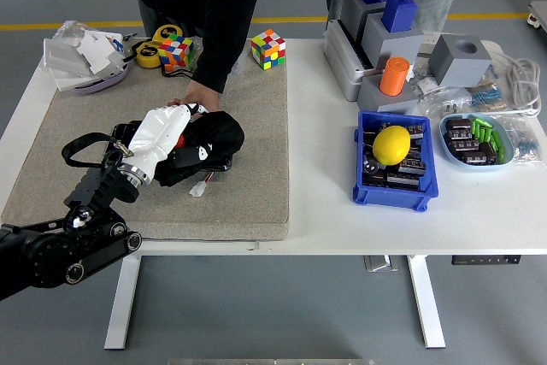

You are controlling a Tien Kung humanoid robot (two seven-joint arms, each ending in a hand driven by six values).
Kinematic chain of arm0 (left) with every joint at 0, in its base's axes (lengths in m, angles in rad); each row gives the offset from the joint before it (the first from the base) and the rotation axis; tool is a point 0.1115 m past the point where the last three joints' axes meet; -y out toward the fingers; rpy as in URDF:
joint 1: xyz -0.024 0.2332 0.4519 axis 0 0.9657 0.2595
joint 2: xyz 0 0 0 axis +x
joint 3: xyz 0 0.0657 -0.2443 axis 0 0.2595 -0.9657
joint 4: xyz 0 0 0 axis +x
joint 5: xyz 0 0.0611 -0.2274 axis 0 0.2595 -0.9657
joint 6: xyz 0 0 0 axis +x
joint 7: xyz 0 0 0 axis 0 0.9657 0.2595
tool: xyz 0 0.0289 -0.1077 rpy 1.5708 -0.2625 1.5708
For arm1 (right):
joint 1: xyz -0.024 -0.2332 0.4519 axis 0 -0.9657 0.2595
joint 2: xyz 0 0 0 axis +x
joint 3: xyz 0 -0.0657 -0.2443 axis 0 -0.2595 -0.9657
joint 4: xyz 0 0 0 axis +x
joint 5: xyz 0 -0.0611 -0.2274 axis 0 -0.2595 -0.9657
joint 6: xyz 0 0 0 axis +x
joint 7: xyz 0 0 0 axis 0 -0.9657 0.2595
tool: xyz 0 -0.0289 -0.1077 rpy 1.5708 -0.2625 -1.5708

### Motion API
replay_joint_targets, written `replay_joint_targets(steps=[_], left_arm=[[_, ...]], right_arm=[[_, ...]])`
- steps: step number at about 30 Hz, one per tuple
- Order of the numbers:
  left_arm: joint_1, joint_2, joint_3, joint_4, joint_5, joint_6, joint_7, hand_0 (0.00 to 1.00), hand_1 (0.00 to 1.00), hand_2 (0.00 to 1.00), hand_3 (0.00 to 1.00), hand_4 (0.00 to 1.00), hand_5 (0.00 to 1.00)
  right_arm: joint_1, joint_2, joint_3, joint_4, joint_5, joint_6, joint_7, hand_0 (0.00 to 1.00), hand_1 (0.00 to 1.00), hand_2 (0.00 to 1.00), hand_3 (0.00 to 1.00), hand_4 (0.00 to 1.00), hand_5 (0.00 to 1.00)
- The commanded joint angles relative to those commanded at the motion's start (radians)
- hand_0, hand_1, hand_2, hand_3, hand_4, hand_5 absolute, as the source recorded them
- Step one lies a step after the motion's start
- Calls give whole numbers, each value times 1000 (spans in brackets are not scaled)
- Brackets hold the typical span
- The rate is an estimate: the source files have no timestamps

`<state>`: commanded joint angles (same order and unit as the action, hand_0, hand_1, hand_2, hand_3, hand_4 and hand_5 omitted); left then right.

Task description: Pick the rag up,wipe the panel,place it on the desk

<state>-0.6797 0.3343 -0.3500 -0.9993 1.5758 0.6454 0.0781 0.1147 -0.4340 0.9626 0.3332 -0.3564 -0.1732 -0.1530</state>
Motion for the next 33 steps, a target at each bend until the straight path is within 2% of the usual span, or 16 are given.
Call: replay_joint_targets(steps=[12,23,24,33], left_arm=[[25,32,-16,33,-11,0,-9,176,91,311,656,555,39],[74,74,-79,67,-6,0,-18,176,91,310,657,554,40],[78,77,-85,70,-6,0,-18,176,101,356,587,555,42],[109,105,-150,86,8,0,-22,176,101,355,587,554,42]], right_arm=[[-2,4,19,-2,-9,-2,0,746,676,698,632,998,600],[-7,7,32,-4,-13,-1,-2,746,676,698,632,998,600],[-7,6,33,-4,-13,-1,-1,746,676,698,632,998,599],[-10,7,39,-8,-15,3,-4,746,676,698,632,998,601]])
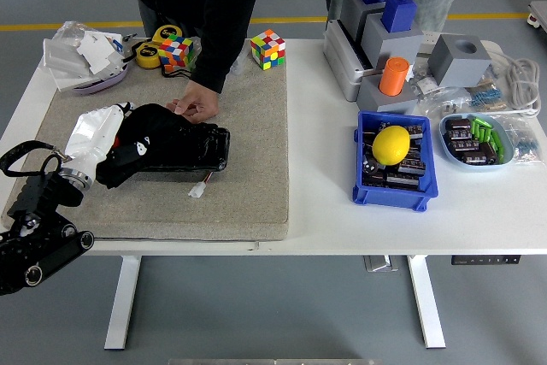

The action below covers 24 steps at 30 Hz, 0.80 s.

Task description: Pick the rag up,wipe the panel,place it on the desk

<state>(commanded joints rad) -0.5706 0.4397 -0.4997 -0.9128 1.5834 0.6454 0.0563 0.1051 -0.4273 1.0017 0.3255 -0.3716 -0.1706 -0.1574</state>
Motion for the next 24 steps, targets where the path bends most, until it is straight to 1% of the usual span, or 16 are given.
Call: replay_joint_targets(steps=[13,14,15,21,24], left_arm=[[18,16,-53,16,13,0,-1,177,101,355,587,552,44],[21,18,-61,17,15,0,-1,177,101,355,587,552,44],[23,20,-68,18,16,0,-1,176,92,310,657,551,43],[42,35,-120,28,21,0,-4,177,92,310,657,551,43],[60,45,-152,34,26,0,-8,177,92,310,657,551,43]], right_arm=[[2,3,6,-1,-3,2,0,746,676,698,634,998,603],[1,4,7,-1,-4,2,-1,746,676,698,634,998,603],[1,4,8,-1,-5,2,-1,747,676,698,634,998,603],[-1,5,15,0,-8,3,-2,746,676,698,635,998,603],[-3,6,20,0,-10,2,-3,746,676,698,635,998,603]])
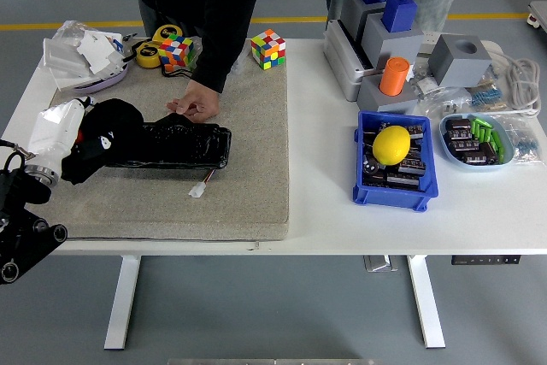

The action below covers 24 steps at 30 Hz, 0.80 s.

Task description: Pick the rag up,wipe the panel,place it on the desk

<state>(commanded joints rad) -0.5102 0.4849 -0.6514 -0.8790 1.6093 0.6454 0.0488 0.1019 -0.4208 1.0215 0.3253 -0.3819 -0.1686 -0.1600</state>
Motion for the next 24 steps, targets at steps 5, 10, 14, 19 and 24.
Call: replay_joint_targets(steps=[5,10,14,19,24], left_arm=[[30,14,-41,16,8,0,-2,177,101,354,586,552,47],[54,24,-77,30,6,0,-5,176,101,353,585,552,48],[67,27,-95,34,2,0,-9,176,101,353,585,552,48],[70,22,-110,61,-22,0,-26,176,101,353,585,550,47],[88,22,-149,81,-39,0,-53,178,112,312,656,550,48]], right_arm=[[-3,1,10,0,-7,0,-3,747,676,698,635,998,605],[-3,1,12,0,-8,-2,-4,747,676,698,636,998,605],[-5,0,8,1,-8,-1,-6,747,676,698,636,998,605],[-5,5,5,5,-9,-1,-4,747,676,698,635,998,606],[-8,8,6,6,-13,0,-6,746,676,698,635,998,606]])
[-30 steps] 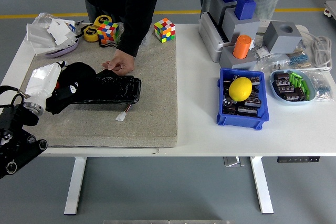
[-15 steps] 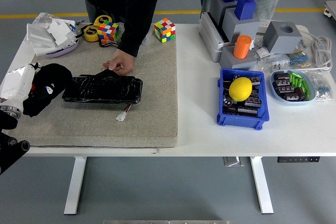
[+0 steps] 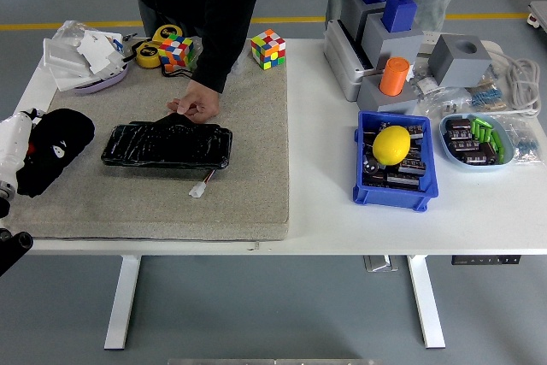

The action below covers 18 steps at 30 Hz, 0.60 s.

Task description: Pick the rag up,wipe the panel,place it on the desk

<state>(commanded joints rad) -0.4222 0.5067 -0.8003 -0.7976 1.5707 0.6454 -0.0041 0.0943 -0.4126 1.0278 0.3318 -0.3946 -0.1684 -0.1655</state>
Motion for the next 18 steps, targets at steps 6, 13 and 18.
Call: replay_joint_targets(steps=[6,13,18], left_arm=[[27,3,-33,16,-27,0,-26,215,256,430,588,570,82],[33,-7,-14,39,-83,0,-48,250,362,489,591,649,182],[31,-14,-9,45,-98,0,-55,255,412,504,594,735,227]], right_arm=[[-2,1,2,0,-3,-1,-3,747,676,698,635,998,606],[-1,0,2,0,-5,0,-5,746,676,698,635,998,609],[1,1,2,1,-7,2,-7,747,676,698,635,998,609]])
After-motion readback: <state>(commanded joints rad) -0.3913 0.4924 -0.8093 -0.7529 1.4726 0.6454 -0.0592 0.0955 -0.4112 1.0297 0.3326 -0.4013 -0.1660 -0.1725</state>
